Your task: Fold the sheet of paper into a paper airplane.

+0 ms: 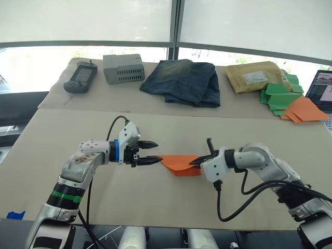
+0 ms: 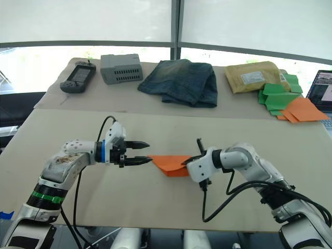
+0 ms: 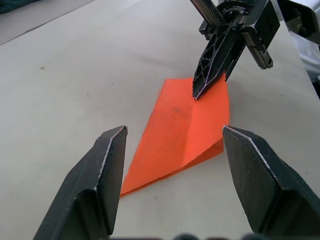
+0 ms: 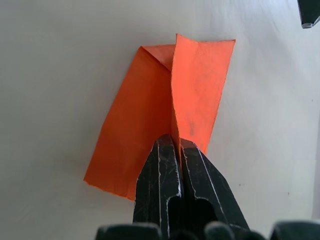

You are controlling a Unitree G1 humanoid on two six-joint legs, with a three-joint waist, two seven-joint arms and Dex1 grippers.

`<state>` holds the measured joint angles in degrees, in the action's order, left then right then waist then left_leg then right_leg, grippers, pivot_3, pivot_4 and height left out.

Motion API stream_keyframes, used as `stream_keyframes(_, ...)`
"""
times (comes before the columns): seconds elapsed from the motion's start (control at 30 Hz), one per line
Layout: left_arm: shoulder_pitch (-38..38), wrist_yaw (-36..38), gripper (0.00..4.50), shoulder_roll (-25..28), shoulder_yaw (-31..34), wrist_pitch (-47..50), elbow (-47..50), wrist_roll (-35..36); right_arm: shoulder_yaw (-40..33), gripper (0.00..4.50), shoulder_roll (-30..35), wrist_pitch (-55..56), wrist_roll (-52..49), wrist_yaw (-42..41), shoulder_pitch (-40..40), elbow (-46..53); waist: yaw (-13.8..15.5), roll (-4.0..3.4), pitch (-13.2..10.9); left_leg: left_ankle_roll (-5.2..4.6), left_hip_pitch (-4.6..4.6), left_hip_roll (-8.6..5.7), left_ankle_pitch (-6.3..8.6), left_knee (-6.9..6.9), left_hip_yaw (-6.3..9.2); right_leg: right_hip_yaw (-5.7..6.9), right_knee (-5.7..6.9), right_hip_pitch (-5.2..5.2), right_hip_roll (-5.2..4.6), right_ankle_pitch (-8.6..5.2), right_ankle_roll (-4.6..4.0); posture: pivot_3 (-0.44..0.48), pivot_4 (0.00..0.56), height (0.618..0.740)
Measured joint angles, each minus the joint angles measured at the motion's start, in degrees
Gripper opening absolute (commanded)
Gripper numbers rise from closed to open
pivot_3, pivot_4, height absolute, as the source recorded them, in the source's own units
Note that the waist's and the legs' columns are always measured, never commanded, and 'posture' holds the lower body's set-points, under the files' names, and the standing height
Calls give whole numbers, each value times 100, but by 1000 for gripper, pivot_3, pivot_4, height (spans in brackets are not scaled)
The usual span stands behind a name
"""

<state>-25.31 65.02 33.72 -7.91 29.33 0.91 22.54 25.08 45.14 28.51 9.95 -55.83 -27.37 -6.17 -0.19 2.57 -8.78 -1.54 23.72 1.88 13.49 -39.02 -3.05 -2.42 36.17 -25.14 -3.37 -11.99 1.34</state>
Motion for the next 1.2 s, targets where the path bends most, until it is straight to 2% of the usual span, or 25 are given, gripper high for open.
stream_keyframes(0.17, -94, 100, 3212, 0, -34, -66, -163, -15, -298, 2496, 58, -15, -7, -16, 66, 101, 15, 0, 0, 1, 0, 0, -1, -3, 0, 0, 2, 2, 0, 2, 1, 0, 150, 722)
stream_keyframes(0.37, -152, 152, 3212, 3, -84, -178, -264, -67, -1210, 2496, 670, -838, -1335, -474, 383, 962, 75, -1, 0, 0, 0, 0, -1, -3, 2, 0, -4, 8, -3, 3, 1, 0, 150, 722)
stream_keyframes(0.47, -194, 172, 3212, -10, -96, -265, -419, -118, -1612, 2496, 887, -1939, -2072, -682, 546, 1382, 84, 0, 0, 0, -3, 2, -1, -4, 3, 1, -2, 9, -1, 4, -1, 0, 150, 722)
stream_keyframes(0.57, -273, 185, 3212, -86, -127, -330, -541, -215, -1988, 1684, 916, -3217, -2830, -716, 577, 1507, 94, 0, 0, -3, -4, 1, -3, -8, 2, 1, -1, 10, -1, 11, -3, 0, 150, 722)
stream_keyframes(0.67, -291, 186, 3212, -140, -148, -339, -566, -220, -2179, 658, 853, -3998, -3150, -612, 563, 1578, 88, 0, 0, -4, -5, 2, -4, -12, 1, 1, -2, 11, -1, 15, -2, 0, 150, 722)
stream_keyframes(0.73, -291, 182, 3212, -157, -160, -339, -577, -227, -2166, 37, 393, -4445, -3170, -302, 432, 1583, 79, 0, 0, -4, -7, 4, -5, -12, 0, 1, -1, 10, 2, 16, 0, 0, 150, 722)
stream_keyframes(0.9, -335, 157, 3212, -215, -207, -411, -590, -274, -1661, 37, -308, -5055, -3035, 98, 363, 1679, 96, -1, 0, -4, -2, 2, -11, -12, 3, 1, 2, 8, 5, 18, 0, 0, 150, 722)
stream_keyframes(1.0, -348, 50, 3212, -321, -215, -490, -665, -375, -1314, 37, -953, -5241, -2911, 386, 517, 1666, 99, 1, 1, -3, 6, -1, -11, -13, 4, 1, -1, 6, 3, 22, 0, 0, 150, 722)
stream_keyframes(1.2, -364, -157, 3212, -512, -264, -569, -722, -552, -874, 37, -1152, -5436, -2529, 631, 1086, 1651, 101, 1, 1, -4, 11, -9, -11, -18, -2, -3, -10, 8, -8, 28, 13, 0, 150, 722)
